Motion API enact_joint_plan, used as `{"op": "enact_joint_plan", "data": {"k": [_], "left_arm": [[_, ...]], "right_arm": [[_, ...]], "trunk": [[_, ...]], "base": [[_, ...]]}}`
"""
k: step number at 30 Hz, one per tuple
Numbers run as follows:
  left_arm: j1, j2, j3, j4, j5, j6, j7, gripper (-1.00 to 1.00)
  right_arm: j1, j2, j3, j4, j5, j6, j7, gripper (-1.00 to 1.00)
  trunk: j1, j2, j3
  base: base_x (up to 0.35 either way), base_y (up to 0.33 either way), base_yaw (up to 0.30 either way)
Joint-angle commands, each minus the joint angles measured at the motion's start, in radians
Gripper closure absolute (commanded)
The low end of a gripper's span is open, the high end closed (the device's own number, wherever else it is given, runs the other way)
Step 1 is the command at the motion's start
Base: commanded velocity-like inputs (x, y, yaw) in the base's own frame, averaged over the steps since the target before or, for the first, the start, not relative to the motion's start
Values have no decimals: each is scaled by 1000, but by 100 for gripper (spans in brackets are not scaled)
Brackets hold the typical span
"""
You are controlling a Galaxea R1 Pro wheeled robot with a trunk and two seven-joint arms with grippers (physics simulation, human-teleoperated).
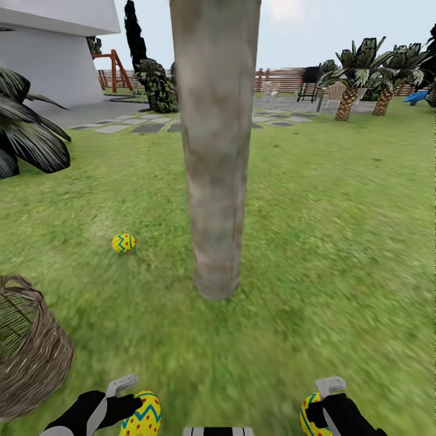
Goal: Take the three Easter eggs out of the wicker basket on the lawn in the garden, then place them on the lawn next to a single tree (choose any tree) so that all three eggs are next to the same tree and none are left in the basket.
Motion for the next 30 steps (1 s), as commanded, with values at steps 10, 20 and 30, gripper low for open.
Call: {"op": "enact_joint_plan", "data": {"k": [10,20,30], "left_arm": [[0,-2,8,-2,-11,4,-6,-100],[0,-1,8,-2,-11,4,-7,-100],[0,24,6,-6,-15,13,-12,-100]], "right_arm": [[0,0,5,-2,4,7,-4,-100],[0,-1,5,-2,4,7,-3,-100],[0,3,7,-1,3,7,0,-100]], "trunk": [[-5,2,38],[-10,4,77],[-14,7,115]], "base": [[-311,137,0],[-312,155,0],[-312,183,0]]}}
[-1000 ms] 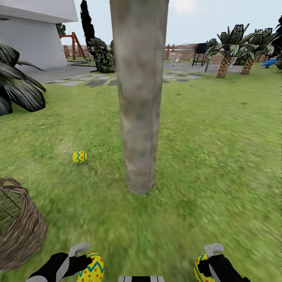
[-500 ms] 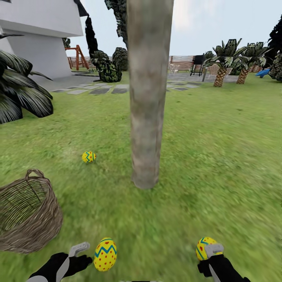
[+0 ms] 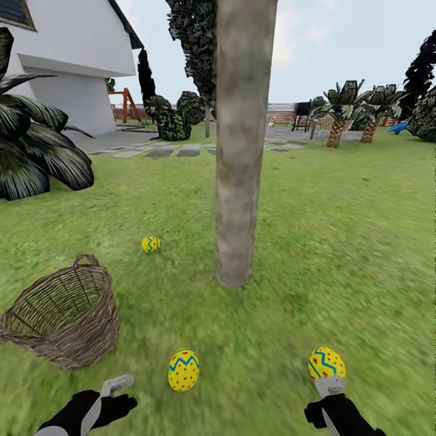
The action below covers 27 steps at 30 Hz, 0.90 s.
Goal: Take the three Easter eggs out of the wicker basket on the lawn in the garden, then place them on the lawn next to a single tree (choose any tree) so that all three eggs are next to the same tree and none are left in the basket.
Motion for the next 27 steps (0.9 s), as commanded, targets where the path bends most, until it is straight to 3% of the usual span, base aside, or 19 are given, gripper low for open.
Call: {"op": "enact_joint_plan", "data": {"k": [1,4,7,11,15,25,27], "left_arm": [[0,4,8,-1,-11,5,-7,-100],[0,54,7,24,-11,-1,-13,-100],[0,81,7,64,-11,-5,-16,-100],[0,111,7,114,-10,-13,-50,-100],[0,122,7,128,-11,-18,-96,-100],[0,125,7,130,-8,-20,-107,-100],[0,124,8,126,-8,-20,-135,-100]], "right_arm": [[0,0,6,-1,5,7,-2,-100],[0,3,7,2,5,7,-1,-100],[0,4,8,29,4,6,-1,-100],[0,25,8,56,4,-6,-1,-100],[0,34,8,59,4,-23,0,-100],[0,60,6,92,4,-48,-2,-100],[0,62,6,92,8,-53,-3,-100]], "trunk": [[-1,0,3],[-3,1,15],[-4,1,26],[-6,2,42],[-7,3,57],[-12,5,96],[-13,6,104]], "base": [[-312,183,0],[-312,183,0],[-318,171,0],[-328,138,0],[-331,125,0],[-294,48,0],[-41,2,0]]}}
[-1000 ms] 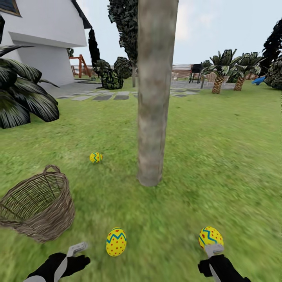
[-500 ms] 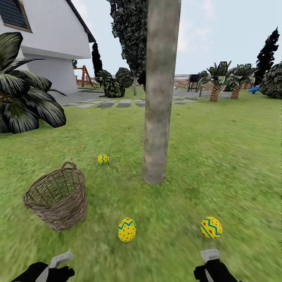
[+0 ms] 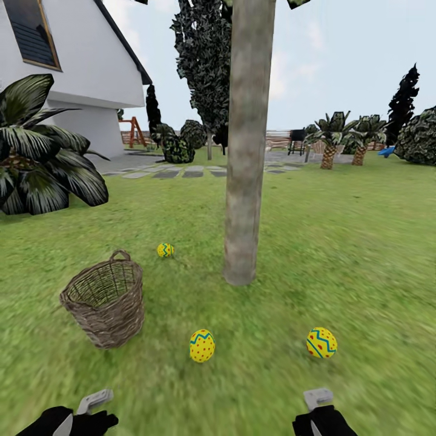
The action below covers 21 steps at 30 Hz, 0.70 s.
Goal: Take the three Easter eggs out of the wicker basket on the lawn in the garden, then place them on the lawn next to a single tree (choose any tree) so that all three eggs are next to the same tree and none are left in the basket.
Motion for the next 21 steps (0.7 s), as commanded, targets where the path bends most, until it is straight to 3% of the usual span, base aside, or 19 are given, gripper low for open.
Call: {"op": "enact_joint_plan", "data": {"k": [1,5,15,21], "left_arm": [[0,-1,8,-4,-11,6,-21,-100],[0,-4,8,-9,-11,9,-50,-100],[0,-10,5,6,-14,7,-53,-100],[0,-8,3,135,-17,6,-50,-100]], "right_arm": [[0,0,6,-1,7,5,-4,-100],[0,0,6,-1,11,3,-6,-100],[0,0,8,7,12,1,-6,-100],[0,-4,7,95,9,2,1,-100]], "trunk": [[-1,0,3],[-2,1,18],[-7,3,57],[-10,5,80]], "base": [[-18,1,0],[-6,0,0],[0,0,0],[0,0,0]]}}
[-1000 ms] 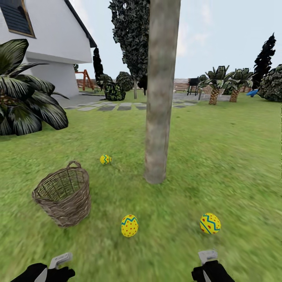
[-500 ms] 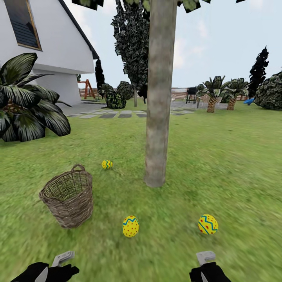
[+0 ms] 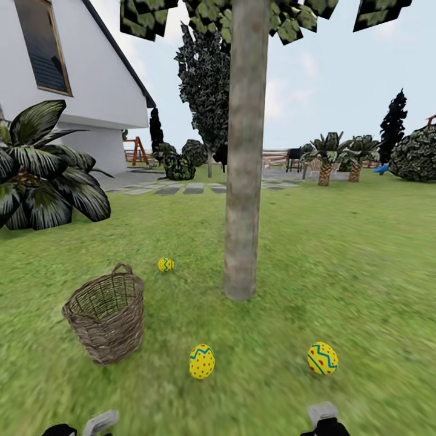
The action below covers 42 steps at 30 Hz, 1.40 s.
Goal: Take the three Easter eggs out of the wicker basket on the lawn in the garden, then place them on the lawn next to a single tree (choose any tree) so that all three eggs are next to the same tree and none are left in the basket.
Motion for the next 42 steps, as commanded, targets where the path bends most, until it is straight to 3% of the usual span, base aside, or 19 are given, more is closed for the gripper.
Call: {"op": "enact_joint_plan", "data": {"k": [1,3,7,9,18,29,42], "left_arm": [[-1,3,9,30,-10,5,-4,-100],[-1,8,8,50,-12,5,-6,-100],[1,13,6,63,-13,-7,-4,-100],[1,14,6,64,-13,-41,2,-100],[1,11,5,66,-13,-74,72,-100],[3,6,5,67,-13,-73,75,-100],[52,1,5,67,-13,-74,75,-100]], "right_arm": [[0,-6,4,33,0,6,-2,-100],[0,-16,2,81,-4,3,1,-100],[0,-25,6,147,1,-124,9,-100],[0,-27,6,161,4,-149,10,-100],[0,-27,7,168,5,-160,10,-100],[0,-26,7,173,0,-155,10,-100],[0,-24,7,255,2,-175,10,-100]], "trunk": [[-1,0,3],[-2,0,11],[-3,1,26],[-4,2,34],[-39,65,62],[-81,142,97],[-131,233,137]], "base": [[0,0,0],[0,0,0],[0,0,0],[0,0,0],[0,0,0],[0,0,0],[0,0,0]]}}
